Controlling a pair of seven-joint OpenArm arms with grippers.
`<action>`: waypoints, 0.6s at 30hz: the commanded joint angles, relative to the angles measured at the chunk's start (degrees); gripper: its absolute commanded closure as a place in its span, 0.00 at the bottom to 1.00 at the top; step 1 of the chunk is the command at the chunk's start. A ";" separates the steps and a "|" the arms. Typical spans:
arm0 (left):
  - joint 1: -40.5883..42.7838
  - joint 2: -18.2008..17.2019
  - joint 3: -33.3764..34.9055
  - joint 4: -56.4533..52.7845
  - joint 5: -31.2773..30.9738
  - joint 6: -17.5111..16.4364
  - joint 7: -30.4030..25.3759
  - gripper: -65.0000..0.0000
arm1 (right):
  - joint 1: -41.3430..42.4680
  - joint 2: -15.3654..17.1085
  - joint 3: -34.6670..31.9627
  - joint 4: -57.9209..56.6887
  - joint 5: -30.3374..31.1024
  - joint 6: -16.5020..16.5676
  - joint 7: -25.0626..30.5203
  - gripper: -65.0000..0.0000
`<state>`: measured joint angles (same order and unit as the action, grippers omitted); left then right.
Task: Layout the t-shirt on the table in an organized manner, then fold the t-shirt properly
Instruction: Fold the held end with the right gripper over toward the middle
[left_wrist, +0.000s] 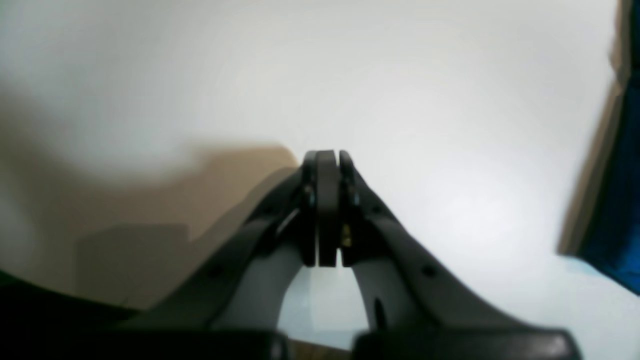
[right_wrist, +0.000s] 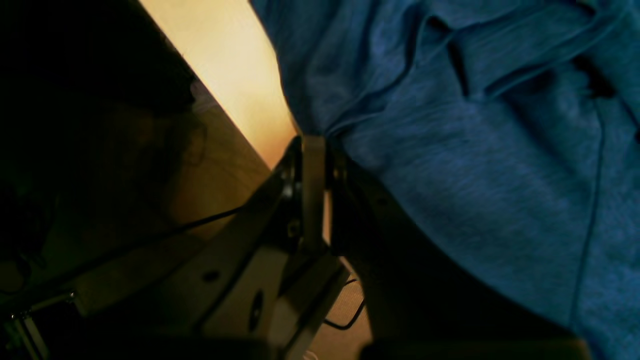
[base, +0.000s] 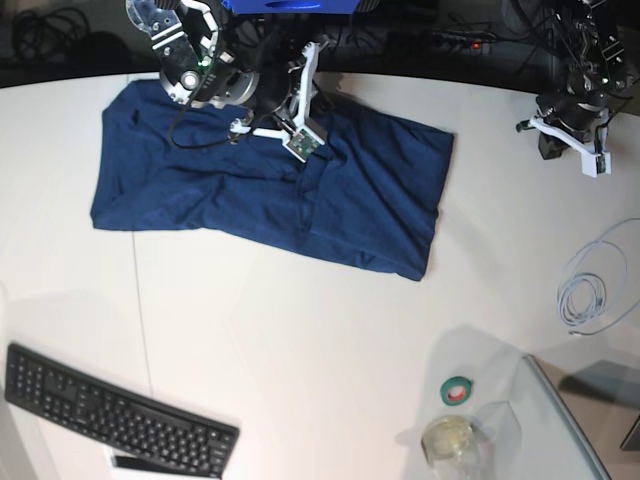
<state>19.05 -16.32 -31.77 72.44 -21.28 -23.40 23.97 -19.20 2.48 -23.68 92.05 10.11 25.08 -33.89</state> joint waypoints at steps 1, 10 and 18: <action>-0.10 -0.96 -0.36 0.74 -0.57 -0.12 -1.07 1.00 | 0.17 -0.33 -0.10 0.13 0.66 0.46 0.97 0.99; -0.10 -0.96 -0.36 0.74 8.13 -0.12 -1.15 1.00 | 0.17 -0.41 4.82 1.71 0.66 0.46 0.61 0.72; -0.19 -0.69 -5.46 0.74 8.75 -0.12 -1.15 1.00 | 7.03 -0.77 4.82 7.25 0.66 0.46 -4.48 0.43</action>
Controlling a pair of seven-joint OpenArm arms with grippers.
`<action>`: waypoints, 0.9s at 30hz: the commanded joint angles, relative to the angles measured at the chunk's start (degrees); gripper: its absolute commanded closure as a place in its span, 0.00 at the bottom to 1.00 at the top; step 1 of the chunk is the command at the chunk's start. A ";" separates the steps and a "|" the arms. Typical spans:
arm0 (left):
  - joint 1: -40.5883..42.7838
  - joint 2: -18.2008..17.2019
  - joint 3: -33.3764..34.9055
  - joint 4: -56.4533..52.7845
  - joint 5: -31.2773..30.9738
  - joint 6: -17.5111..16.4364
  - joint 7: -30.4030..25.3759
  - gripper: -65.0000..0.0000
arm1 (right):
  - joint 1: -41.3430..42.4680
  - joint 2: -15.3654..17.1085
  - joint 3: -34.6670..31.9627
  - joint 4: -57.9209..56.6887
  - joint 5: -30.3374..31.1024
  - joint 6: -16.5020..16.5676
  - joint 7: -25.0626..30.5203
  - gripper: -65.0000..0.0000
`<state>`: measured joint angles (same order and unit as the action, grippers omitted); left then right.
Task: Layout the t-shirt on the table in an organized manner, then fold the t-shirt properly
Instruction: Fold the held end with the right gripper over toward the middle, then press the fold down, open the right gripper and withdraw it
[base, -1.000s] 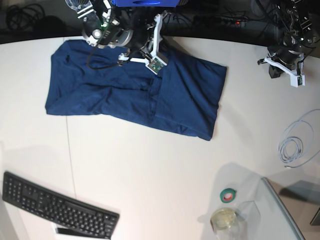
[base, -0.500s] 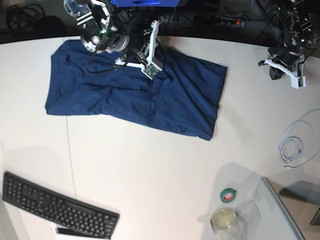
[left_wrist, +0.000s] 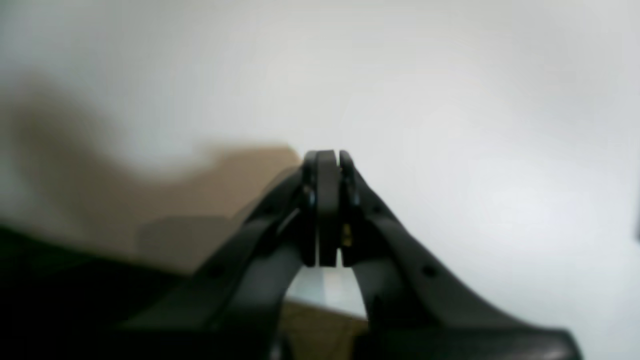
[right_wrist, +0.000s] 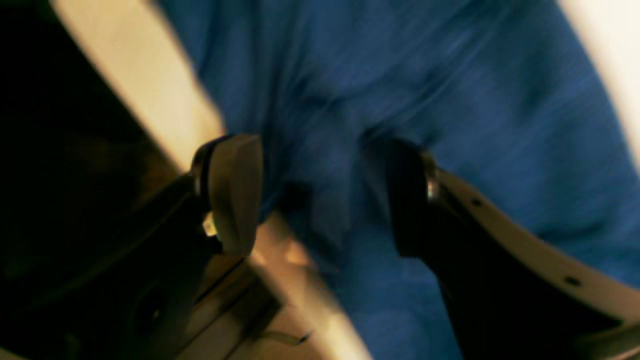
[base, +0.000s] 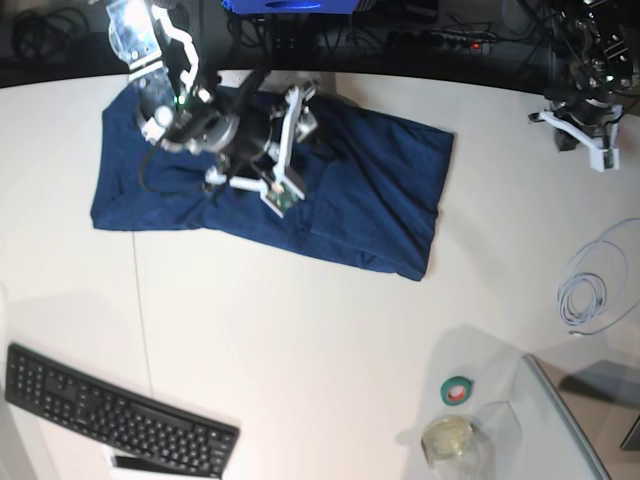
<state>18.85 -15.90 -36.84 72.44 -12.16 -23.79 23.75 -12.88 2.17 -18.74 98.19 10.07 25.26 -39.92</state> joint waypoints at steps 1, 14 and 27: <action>0.01 -1.11 -1.09 0.74 -0.45 0.27 -0.93 1.00 | 3.08 -0.55 -0.11 -0.21 0.70 0.28 1.46 0.43; 2.29 -1.29 -1.53 0.74 -0.45 0.27 -0.93 1.00 | 24.80 -6.61 -0.20 -31.51 0.70 0.28 4.89 0.43; 1.85 -1.20 -1.53 0.74 -0.36 0.27 -0.93 1.00 | 25.94 -6.44 0.06 -37.05 0.70 0.28 7.26 0.93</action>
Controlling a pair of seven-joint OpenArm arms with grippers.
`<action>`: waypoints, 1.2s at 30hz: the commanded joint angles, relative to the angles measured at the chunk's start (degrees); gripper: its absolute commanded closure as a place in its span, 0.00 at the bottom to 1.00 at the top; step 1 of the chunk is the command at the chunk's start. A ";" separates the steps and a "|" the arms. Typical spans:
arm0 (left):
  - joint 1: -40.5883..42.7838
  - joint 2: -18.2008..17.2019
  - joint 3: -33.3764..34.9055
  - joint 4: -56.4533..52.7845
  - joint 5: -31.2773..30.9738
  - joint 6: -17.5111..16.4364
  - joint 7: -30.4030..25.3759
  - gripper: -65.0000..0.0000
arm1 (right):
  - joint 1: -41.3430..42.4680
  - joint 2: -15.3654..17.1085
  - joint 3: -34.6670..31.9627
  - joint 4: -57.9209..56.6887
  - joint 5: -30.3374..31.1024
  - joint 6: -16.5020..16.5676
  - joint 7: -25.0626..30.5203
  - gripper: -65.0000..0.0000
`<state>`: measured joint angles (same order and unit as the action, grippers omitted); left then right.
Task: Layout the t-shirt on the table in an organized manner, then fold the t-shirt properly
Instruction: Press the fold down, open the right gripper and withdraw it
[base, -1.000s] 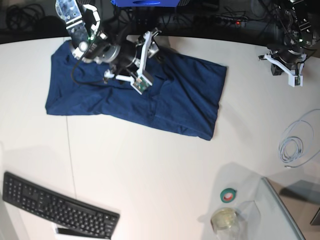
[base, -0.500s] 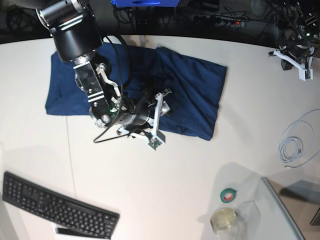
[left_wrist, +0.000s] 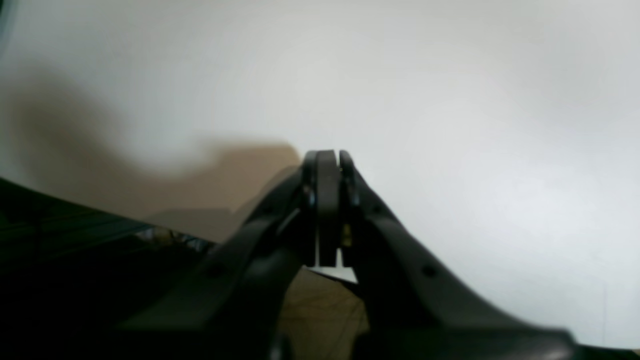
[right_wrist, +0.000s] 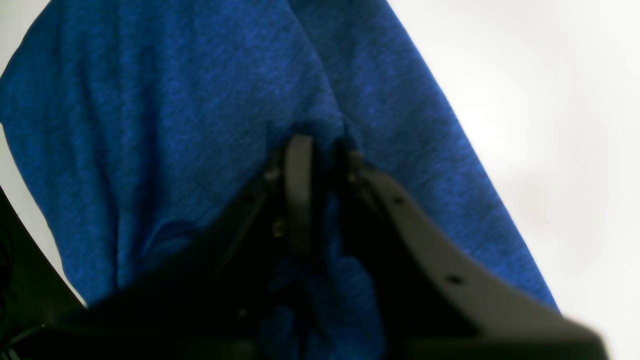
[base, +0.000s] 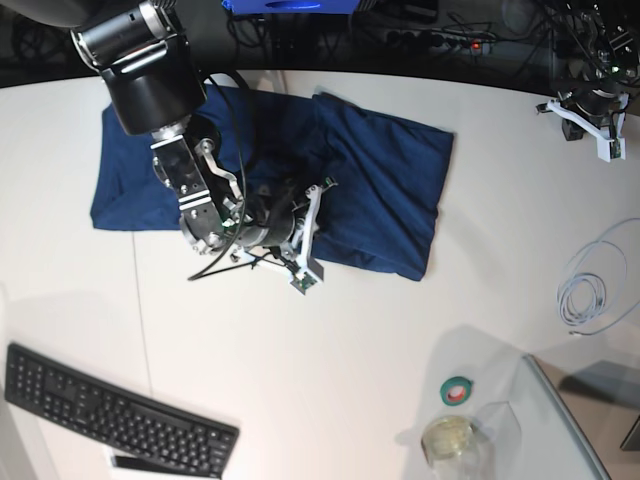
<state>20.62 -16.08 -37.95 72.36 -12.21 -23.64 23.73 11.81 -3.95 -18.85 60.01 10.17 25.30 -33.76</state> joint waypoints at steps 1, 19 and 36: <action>0.08 -1.02 -0.42 0.83 -0.32 0.12 -0.91 1.00 | 1.07 -0.32 0.17 1.40 0.59 0.24 1.10 0.95; -0.27 -1.11 -0.24 0.74 -0.32 0.12 -0.91 1.00 | -1.40 3.73 4.30 12.04 0.59 -2.31 -3.91 0.98; -1.41 -1.11 0.20 0.74 -0.32 0.12 -0.82 1.00 | -0.52 3.64 4.30 9.66 0.51 -2.66 -6.73 0.64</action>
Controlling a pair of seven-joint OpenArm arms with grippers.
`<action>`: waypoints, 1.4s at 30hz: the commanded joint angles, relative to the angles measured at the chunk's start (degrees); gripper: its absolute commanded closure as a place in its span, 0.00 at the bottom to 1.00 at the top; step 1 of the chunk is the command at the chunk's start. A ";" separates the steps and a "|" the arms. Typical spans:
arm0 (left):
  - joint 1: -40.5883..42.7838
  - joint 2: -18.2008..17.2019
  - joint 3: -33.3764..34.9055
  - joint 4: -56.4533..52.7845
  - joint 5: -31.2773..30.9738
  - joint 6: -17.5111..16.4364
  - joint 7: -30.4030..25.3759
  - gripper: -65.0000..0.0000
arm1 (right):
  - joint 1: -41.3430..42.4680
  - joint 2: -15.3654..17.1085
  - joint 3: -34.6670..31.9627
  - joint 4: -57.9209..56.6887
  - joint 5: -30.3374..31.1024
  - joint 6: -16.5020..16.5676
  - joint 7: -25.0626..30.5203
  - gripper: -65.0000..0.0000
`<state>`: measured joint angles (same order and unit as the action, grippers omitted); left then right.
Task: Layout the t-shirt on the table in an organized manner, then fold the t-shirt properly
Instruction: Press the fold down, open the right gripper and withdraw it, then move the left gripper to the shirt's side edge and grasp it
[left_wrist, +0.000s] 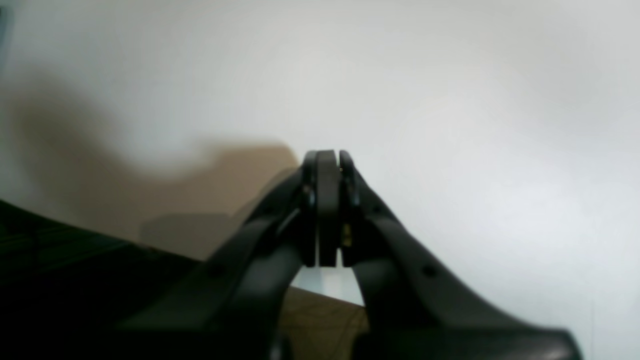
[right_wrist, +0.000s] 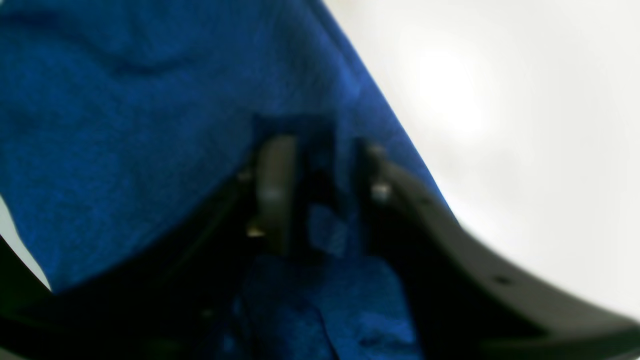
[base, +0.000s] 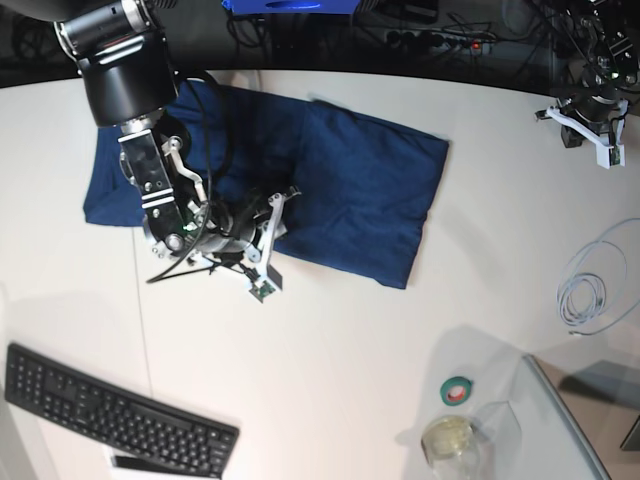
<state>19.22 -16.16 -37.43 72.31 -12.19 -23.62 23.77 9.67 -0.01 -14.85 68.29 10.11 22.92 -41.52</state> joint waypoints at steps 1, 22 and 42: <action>-0.10 -1.02 -0.33 0.79 -0.34 0.10 -0.87 1.00 | 1.54 -0.21 0.39 1.73 0.57 -0.28 0.95 0.58; -9.77 5.13 19.45 5.44 2.30 0.28 -0.87 1.00 | -18.51 -2.32 49.62 27.84 4.26 1.65 0.59 0.50; -3.62 6.10 23.94 2.19 4.14 0.19 -0.96 1.00 | -22.29 0.67 70.72 18.96 16.40 17.08 -15.85 0.19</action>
<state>15.18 -9.76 -13.52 74.41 -9.30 -23.97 20.08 -12.53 -0.51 55.59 86.37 25.89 39.57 -58.13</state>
